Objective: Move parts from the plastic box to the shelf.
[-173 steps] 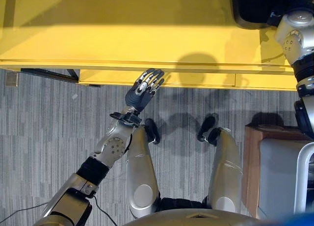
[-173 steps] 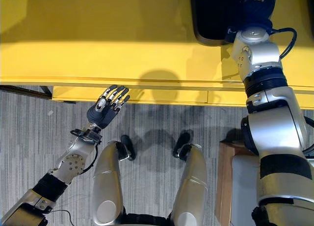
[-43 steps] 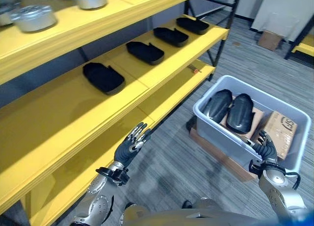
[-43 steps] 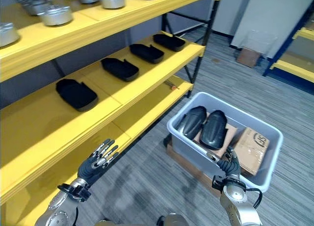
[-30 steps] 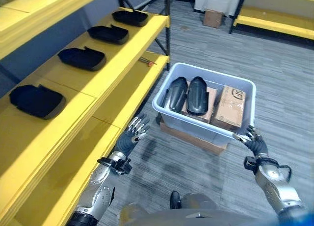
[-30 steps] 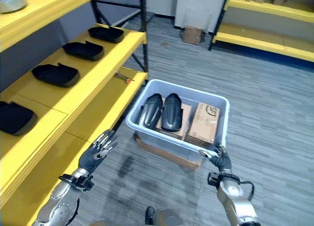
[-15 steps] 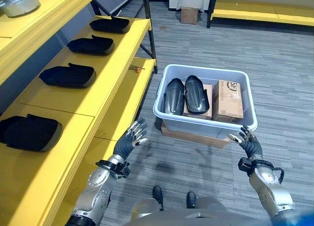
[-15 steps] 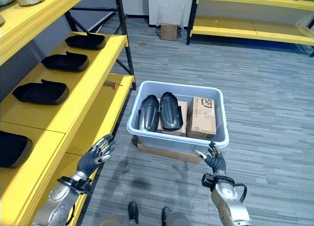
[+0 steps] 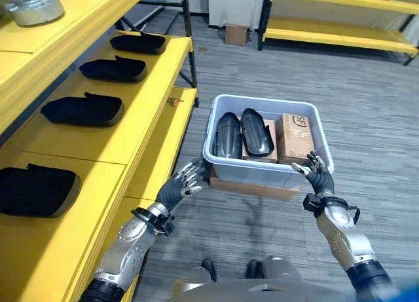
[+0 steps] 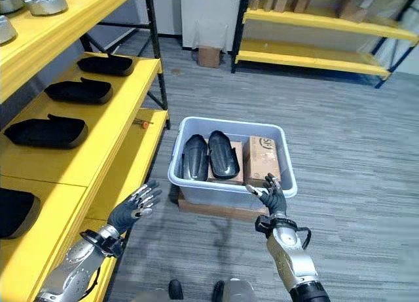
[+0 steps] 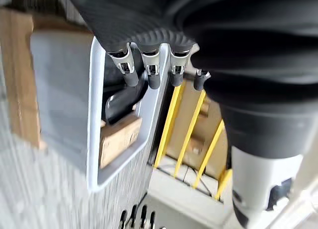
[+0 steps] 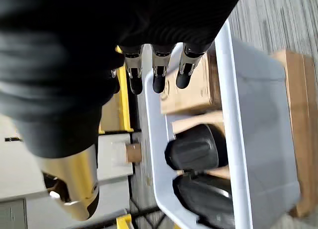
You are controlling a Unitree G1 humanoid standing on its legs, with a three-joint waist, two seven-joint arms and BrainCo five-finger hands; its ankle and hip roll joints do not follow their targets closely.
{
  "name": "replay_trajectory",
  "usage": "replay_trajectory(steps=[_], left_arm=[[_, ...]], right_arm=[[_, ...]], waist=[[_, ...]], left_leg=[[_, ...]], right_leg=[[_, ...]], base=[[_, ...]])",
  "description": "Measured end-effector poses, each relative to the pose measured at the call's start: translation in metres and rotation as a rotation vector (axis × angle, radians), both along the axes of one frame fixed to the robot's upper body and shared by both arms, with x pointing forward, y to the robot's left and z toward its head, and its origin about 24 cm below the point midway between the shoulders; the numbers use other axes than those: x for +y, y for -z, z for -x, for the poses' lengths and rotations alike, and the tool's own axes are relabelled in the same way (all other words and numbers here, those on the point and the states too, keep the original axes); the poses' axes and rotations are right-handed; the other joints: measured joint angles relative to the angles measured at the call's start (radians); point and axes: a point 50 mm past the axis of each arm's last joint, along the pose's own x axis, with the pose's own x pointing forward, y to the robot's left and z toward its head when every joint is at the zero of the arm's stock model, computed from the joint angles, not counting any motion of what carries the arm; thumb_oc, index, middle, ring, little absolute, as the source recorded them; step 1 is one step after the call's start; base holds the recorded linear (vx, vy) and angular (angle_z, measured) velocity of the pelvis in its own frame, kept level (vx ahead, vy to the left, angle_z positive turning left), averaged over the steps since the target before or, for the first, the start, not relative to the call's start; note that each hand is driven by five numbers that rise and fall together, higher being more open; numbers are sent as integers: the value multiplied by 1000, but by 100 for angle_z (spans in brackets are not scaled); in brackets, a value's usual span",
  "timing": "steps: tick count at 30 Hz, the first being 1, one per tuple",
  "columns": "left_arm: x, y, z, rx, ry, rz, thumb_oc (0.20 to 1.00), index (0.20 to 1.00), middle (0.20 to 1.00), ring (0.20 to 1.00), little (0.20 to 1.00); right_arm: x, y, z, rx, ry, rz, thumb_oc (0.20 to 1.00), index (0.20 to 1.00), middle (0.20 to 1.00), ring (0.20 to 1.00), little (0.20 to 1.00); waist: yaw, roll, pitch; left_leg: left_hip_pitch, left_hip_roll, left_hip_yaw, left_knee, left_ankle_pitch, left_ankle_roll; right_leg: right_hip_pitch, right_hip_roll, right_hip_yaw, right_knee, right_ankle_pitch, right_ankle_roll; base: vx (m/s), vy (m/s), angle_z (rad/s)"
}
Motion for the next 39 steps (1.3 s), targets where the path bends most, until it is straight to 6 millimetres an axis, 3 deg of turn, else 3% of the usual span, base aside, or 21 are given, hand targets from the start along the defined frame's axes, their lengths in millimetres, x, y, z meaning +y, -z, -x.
replay_trajectory(steps=[4, 6, 9, 11, 12, 13, 14, 15, 17, 20, 24, 26, 28, 29, 31, 32, 33, 34, 35, 36, 39], left_arm=[[-2, -5, -8, -22, 5, -3, 1000, 1000, 1000, 1000, 1000], [-4, -2, -9, -9, -2, -9, 1000, 1000, 1000, 1000, 1000], [-2, 5, -5, 17, -10, -12, 1000, 1000, 1000, 1000, 1000], [-2, 8, -1, 25, 10, -4, 1000, 1000, 1000, 1000, 1000], [0, 8, 4, 24, 21, 3, 1000, 1000, 1000, 1000, 1000], [5, 6, 9, 24, 27, 17, 1000, 1000, 1000, 1000, 1000], [-3, 10, 20, 42, 9, 97, 1000, 1000, 1000, 1000, 1000], [-8, 8, 24, 33, 20, 124, 1000, 1000, 1000, 1000, 1000], [-12, 5, 26, 17, 47, 143, 1000, 1000, 1000, 1000, 1000], [-12, 2, 24, 3, 52, 160, 1000, 1000, 1000, 1000, 1000], [-13, -4, 19, -27, 78, 243, 1000, 1000, 1000, 1000, 1000], [-14, -6, 17, -34, 85, 271, 1000, 1000, 1000, 1000, 1000], [-14, -9, 7, -54, 90, 275, 1000, 1000, 1000, 1000, 1000], [-14, -9, 1, -59, 85, 284, 1000, 1000, 1000, 1000, 1000], [-14, -10, -8, -71, 72, 288, 1000, 1000, 1000, 1000, 1000], [-15, -13, -11, -85, 68, 292, 1000, 1000, 1000, 1000, 1000], [-16, -12, -12, -81, 53, 296, 1000, 1000, 1000, 1000, 1000], [-17, -11, -11, -73, 45, 298, 1000, 1000, 1000, 1000, 1000], [-16, -9, -10, -63, 34, 296, 1000, 1000, 1000, 1000, 1000], [-13, -4, -5, -40, 11, 291, 1000, 1000, 1000, 1000, 1000], [-10, -2, -3, -28, -11, 287, 1000, 1000, 1000, 1000, 1000]], right_arm=[[2, 0, 1, 3, 9, 0, 1000, 1000, 1000, 1000, 1000], [3, 0, 1, 3, 8, 7, 1000, 1000, 1000, 1000, 1000], [6, 2, 1, 7, 0, 23, 1000, 1000, 1000, 1000, 1000], [11, 10, 4, 49, -9, 6, 1000, 1000, 1000, 1000, 1000], [13, 16, 10, 76, -22, -8, 1000, 1000, 1000, 1000, 1000], [15, 23, 19, 107, -42, -5, 1000, 1000, 1000, 1000, 1000], [-2, 27, 34, 145, -60, 94, 1000, 1000, 1000, 1000, 1000], [-11, 22, 37, 138, -72, 157, 1000, 1000, 1000, 1000, 1000], [-30, 12, 38, 120, -80, 275, 1000, 1000, 1000, 1000, 1000], [-49, -4, 32, 60, -66, 383, 1000, 1000, 1000, 1000, 1000], [-45, -10, 24, 12, -82, 398, 1000, 1000, 1000, 1000, 1000], [-38, -17, 10, -32, -104, 400, 1000, 1000, 1000, 1000, 1000], [-34, -22, 1, -62, -112, 396, 1000, 1000, 1000, 1000, 1000], [-35, -22, 0, -65, -117, 396, 1000, 1000, 1000, 1000, 1000], [-34, -24, -1, -81, -122, 416, 1000, 1000, 1000, 1000, 1000], [-35, -28, -5, -97, -122, 453, 1000, 1000, 1000, 1000, 1000], [-34, -29, -5, -99, -133, 471, 1000, 1000, 1000, 1000, 1000], [-31, -28, -5, -98, -150, 476, 1000, 1000, 1000, 1000, 1000], [-28, -25, -4, -91, -171, 474, 1000, 1000, 1000, 1000, 1000], [-22, -20, 1, -77, -199, 459, 1000, 1000, 1000, 1000, 1000], [-22, -13, 11, -49, -211, 450, 1000, 1000, 1000, 1000, 1000]], waist=[[-8, -6, 0], [-16, -16, -6], [-18, -30, -10], [-17, -40, -5], [-18, -46, -6], [-16, -75, -11], [-25, -18, -11], [-28, 15, -9], [-46, 43, -7], [-70, 49, -5], [-63, 20, -2], [-63, 10, -3], [-64, 14, -1], [-66, 12, 0], [-77, 13, -9], [-93, 26, -12], [-89, 20, -7], [-91, 11, -2], [-90, 11, -2], [-93, 20, -5], [-93, 25, -8]], left_leg=[[-7, -3, 5, 16, -2, -12], [-1, -4, 9, 16, -6, -24], [2, 7, 13, 18, -2, -49], [19, 45, 8, 33, -13, -94], [26, 64, -1, 50, -22, -128], [43, 82, -14, 58, -30, -164], [53, 164, -34, 65, -26, -189], [51, 198, -35, 68, -16, -189], [42, 236, -21, 83, 19, -162], [33, 275, -2, 122, 62, -161], [-5, 305, -9, 197, 92, -154], [-29, 322, -4, 237, 118, -154], [-36, 339, 10, 240, 181, -169], [-46, 352, 46, 264, 230, -220], [-64, 372, 105, 271, 307, -203], [-84, 386, 91, 299, 335, -195], [-112, 379, 65, 365, 300, -220], [-132, 356, 41, 408, 209, -235], [-141, 323, 27, 400, 142, -230], [-146, 290, 21, 307, 108, -230], [-162, 320, 30, 173, 120, -233]], right_leg=[[27, -85, 47, -253, 54, 47], [58, -128, 59, -380, 137, 72], [72, -180, 32, -533, 235, 69], [99, -182, 7, -581, 260, 60], [124, -173, 3, -574, 258, 59], [165, -155, 10, -564, 249, 57], [191, -58, 18, -551, 231, -16], [193, -23, 12, -544, 221, -38], [191, 14, 1, -527, 188, -63], [192, 44, -2, -505, 137, -77], [141, 46, 8, -403, 54, -86], [91, 38, 17, -312, 6, -110], [86, 45, 3, -279, -22, -136], [88, 39, 2, -256, -44, -141], [95, 40, -9, -245, -74, -160], [95, 62, -16, -251, -83, -189], [98, 57, 4, -259, -81, -204], [113, 56, 12, -281, -76, -210], [127, 59, 20, -305, -63, -211], [144, 72, 29, -326, -57, -211], [150, 79, 23, -327, -60, -206]], base=[[112, -196, -18], [142, -235, -7], [194, -271, -10], [305, -292, 5], [232, -280, 23], [339, -379, 42], [296, -341, 36], [313, -295, 25], [217, -230, 0], [255, -264, -8], [202, -238, -12], [126, -195, -8], [214, -248, 16], [153, -152, 26], [132, -73, 22], [152, 7, -8], [124, 57, -23], [117, 169, -44], [159, 357, -46], [155, 372, -38], [84, 311, -8]])
